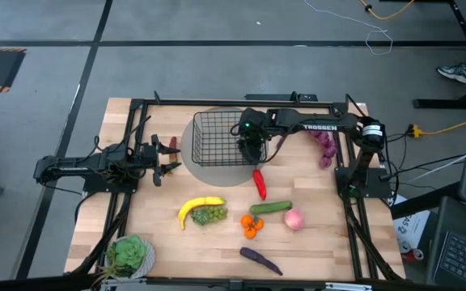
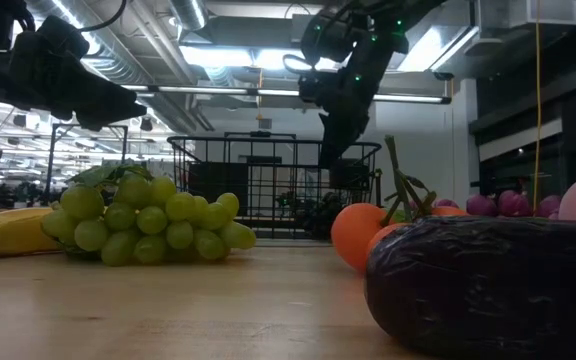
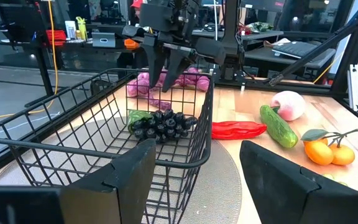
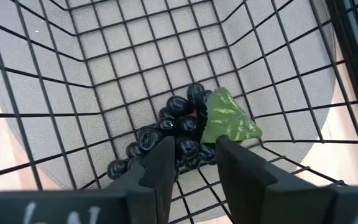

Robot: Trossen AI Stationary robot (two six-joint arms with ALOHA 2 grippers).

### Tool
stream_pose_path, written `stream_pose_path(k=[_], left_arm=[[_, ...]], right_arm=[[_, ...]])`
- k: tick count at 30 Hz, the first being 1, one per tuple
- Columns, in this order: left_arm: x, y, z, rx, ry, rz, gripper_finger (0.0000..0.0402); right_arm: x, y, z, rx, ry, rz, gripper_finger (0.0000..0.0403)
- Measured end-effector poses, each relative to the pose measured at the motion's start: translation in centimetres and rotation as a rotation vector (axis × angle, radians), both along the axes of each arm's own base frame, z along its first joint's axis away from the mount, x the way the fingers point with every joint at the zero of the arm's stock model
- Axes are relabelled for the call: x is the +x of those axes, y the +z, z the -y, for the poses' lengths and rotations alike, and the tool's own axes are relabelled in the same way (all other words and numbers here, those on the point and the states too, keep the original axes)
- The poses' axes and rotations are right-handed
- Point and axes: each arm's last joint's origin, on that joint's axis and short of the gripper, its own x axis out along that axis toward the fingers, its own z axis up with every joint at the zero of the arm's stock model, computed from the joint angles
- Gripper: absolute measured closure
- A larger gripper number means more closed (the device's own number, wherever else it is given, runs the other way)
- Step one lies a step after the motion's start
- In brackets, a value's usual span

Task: Build produce basket
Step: Put the green cucumber into the wire basket

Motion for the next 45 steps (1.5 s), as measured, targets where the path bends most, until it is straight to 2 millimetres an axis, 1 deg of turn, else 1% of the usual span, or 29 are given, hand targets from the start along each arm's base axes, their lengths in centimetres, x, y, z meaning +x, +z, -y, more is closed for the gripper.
stream_pose_path(k=[2,4,7,10,12,14,16,18,22,25,28,32,35,38,41,45], left_arm=[[0.0,0.0,0.0,0.000,0.000,0.000,0.0172],[0.0,0.0,0.0,0.000,0.000,0.000,0.0172],[0.0,0.0,0.0,0.000,0.000,0.000,0.0172],[0.0,0.0,0.0,0.000,0.000,0.000,0.0172],[0.0,0.0,0.0,0.000,0.000,0.000,0.0172],[0.0,0.0,0.0,0.000,0.000,0.000,0.0172],[0.0,0.0,0.0,0.000,0.000,0.000,0.0172],[0.0,0.0,0.0,0.000,0.000,0.000,0.0172],[0.0,0.0,0.0,0.000,0.000,0.000,0.0172],[0.0,0.0,0.0,0.000,0.000,0.000,0.0172],[0.0,0.0,0.0,0.000,0.000,0.001,0.0172],[0.0,0.0,0.0,0.000,0.000,0.000,0.0172],[0.0,0.0,0.0,0.000,0.000,0.000,0.0172],[0.0,0.0,0.0,0.000,0.000,0.000,0.0172],[0.0,0.0,0.0,0.000,0.000,0.000,0.0172],[0.0,0.0,0.0,0.000,0.000,0.000,0.0172]], right_arm=[[0.0,0.6,0.0,-0.001,0.004,-0.004,0.0284],[0.2,1.9,0.1,-0.002,0.005,-0.002,0.0285],[0.1,4.6,0.0,0.010,-0.010,-0.017,0.0286],[0.0,7.7,-0.8,0.048,-0.025,-0.004,0.0286],[-0.1,9.3,-2.2,0.089,0.008,-0.001,0.0286],[-0.1,10.5,-3.9,0.118,0.056,0.001,0.0286],[-0.1,11.1,-5.7,0.135,0.076,-0.007,0.0286],[-0.1,11.2,-7.6,0.167,0.056,-0.011,0.0286],[-0.1,10.5,-11.6,0.215,0.009,-0.035,0.0286],[-0.6,9.5,-14.3,0.168,0.024,-0.094,0.0286],[-1.3,8.3,-16.6,0.116,0.021,-0.143,0.0286],[-2.2,6.3,-19.1,0.126,-0.032,-0.190,0.0286],[-2.9,4.5,-20.3,0.126,-0.050,-0.237,0.0286],[-3.7,2.8,-21.1,0.106,-0.046,-0.297,0.0286],[-4.4,1.0,-21.2,0.097,-0.055,-0.350,0.0286],[-5.1,-1.4,-21.0,0.132,-0.068,-0.403,0.0286]])
